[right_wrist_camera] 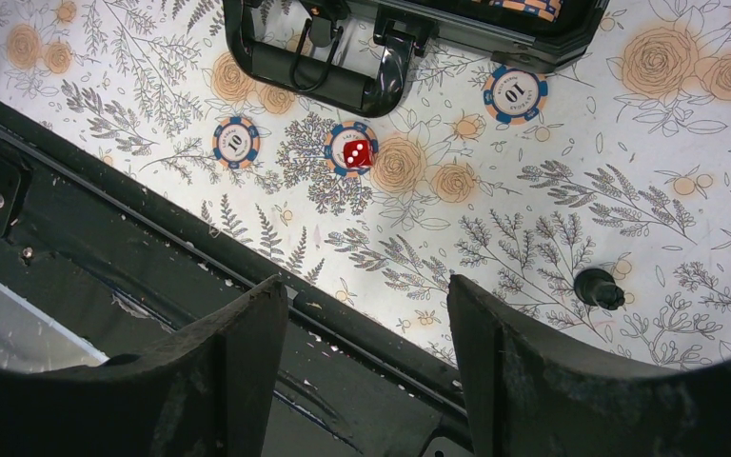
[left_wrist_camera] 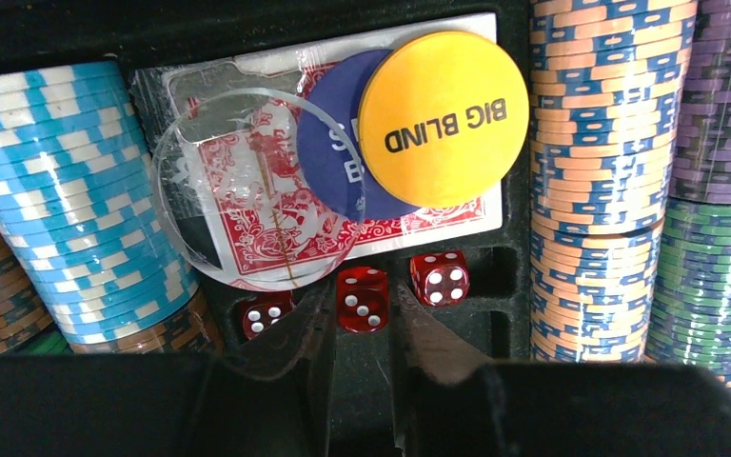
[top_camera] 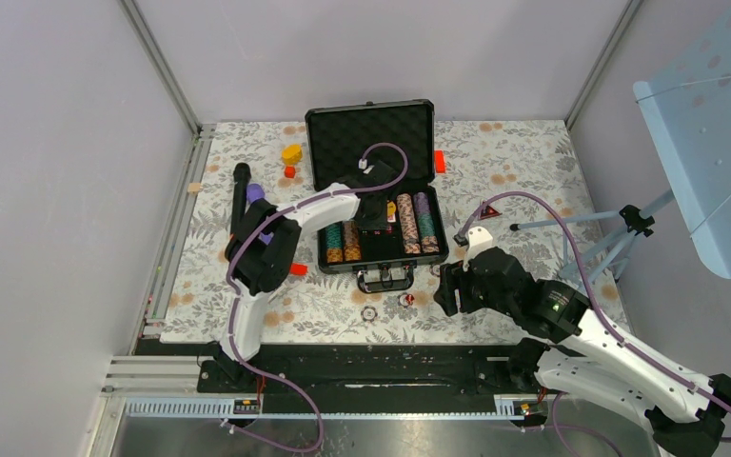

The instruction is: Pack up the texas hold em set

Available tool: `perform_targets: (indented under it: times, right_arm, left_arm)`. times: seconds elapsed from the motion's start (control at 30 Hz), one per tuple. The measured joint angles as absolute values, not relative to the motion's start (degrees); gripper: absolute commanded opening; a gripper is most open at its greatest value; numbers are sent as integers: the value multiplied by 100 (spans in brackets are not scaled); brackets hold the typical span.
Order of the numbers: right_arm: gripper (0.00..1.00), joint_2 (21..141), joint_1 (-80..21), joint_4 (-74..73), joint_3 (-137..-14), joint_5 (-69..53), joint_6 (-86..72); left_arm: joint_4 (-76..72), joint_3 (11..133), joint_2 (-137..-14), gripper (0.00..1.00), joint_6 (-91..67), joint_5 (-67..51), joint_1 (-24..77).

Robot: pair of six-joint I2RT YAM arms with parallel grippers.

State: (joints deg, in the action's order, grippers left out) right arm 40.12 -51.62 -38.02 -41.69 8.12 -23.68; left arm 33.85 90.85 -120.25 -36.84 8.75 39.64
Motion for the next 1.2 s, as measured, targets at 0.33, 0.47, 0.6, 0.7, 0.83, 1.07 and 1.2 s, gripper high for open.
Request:
perform_targets:
  times: [0.33,0.47,0.6,0.7,0.83,1.07,1.2]
  right_arm:
    - [70,4012,-5162,-3806,-4169,812,-2368]
    - [70,4005,-5162,-3811,-4167,814,-2370]
    - [70,3981,-5162,-3824,-4167,834,-2370]
    - [70,3964,-5162,-3828,-4167,854,-2373]
    - [70,3959,-5162,-3828,-4167,854,-2373]
    - [70,3959,-5162,-3828,-4167,854,-2381]
    - [70,3968,-5162,-3828,-4167,851,-2386]
  left_arm:
    - [3522,9308,-12202,1,-3787,915,4040]
    - [3638,9502,-12337,1,-3826,967,4106]
    - [3653,9605,-12409,2,-3885,976,4154]
    - [3656,9631,-12425,3,-3924,969,4160]
    - [3634,9631,-12427,10,-3964,967,4171]
    - [3629,9631,-12427,16,-4018,1011,4189]
    - [3629,9631,-12427,20,-4016,1035,4195]
